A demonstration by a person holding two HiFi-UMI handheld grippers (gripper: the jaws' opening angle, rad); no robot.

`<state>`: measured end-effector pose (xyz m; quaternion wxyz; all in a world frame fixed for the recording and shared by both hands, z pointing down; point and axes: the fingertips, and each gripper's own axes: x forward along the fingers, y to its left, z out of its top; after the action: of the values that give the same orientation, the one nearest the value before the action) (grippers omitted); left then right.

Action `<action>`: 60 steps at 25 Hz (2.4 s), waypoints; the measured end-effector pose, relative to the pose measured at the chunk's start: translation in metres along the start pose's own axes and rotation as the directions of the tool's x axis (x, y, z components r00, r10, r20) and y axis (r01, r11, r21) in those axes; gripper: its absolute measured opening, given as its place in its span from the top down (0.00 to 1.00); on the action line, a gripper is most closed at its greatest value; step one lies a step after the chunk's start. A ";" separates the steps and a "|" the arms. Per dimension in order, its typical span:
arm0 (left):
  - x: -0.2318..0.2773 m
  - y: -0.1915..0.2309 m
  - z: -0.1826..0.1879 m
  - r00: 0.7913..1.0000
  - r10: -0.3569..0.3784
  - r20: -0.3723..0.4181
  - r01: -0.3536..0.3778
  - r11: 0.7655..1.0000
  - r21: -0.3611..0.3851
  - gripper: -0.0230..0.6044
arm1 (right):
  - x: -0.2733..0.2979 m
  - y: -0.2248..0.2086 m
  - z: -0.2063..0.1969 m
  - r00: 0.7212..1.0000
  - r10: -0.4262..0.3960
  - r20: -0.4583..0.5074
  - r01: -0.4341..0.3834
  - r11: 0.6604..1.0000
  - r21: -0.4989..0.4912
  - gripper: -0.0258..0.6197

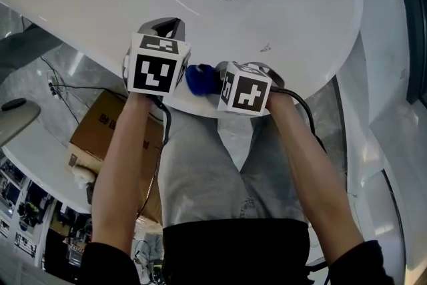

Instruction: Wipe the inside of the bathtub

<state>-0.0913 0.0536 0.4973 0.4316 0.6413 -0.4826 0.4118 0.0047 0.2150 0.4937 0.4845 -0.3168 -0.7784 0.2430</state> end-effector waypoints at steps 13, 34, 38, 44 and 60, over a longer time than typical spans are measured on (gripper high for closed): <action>-0.017 -0.023 0.029 1.000 0.015 0.012 -0.015 1.000 0.002 0.96 | -0.030 0.007 -0.010 0.999 0.023 0.044 -0.026 0.998 0.061 0.82; 0.061 -0.018 -0.005 1.000 -0.003 -0.016 0.000 0.976 -0.218 0.96 | -0.043 -0.172 -0.081 0.961 -0.158 -0.229 0.180 0.981 0.079 0.82; 0.085 -0.022 -0.009 1.000 -0.015 -0.020 0.010 0.969 -0.246 0.96 | -0.034 -0.198 -0.096 0.950 -0.157 -0.271 0.179 0.982 0.058 0.82; 0.124 -0.027 -0.006 0.999 -0.044 -0.013 0.039 0.959 -0.282 0.96 | -0.014 -0.239 -0.128 0.918 -0.169 -0.358 0.184 0.983 0.006 0.82; 0.152 -0.043 -0.015 0.992 -0.096 -0.085 0.058 0.928 -0.367 0.96 | -0.003 -0.270 -0.176 0.839 -0.172 -0.516 0.107 0.982 -0.154 0.82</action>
<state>-0.0217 0.0350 0.6382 0.5826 0.5470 -0.5025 0.3299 0.0958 0.0412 0.7498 0.6758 -0.3420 -0.6498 0.0643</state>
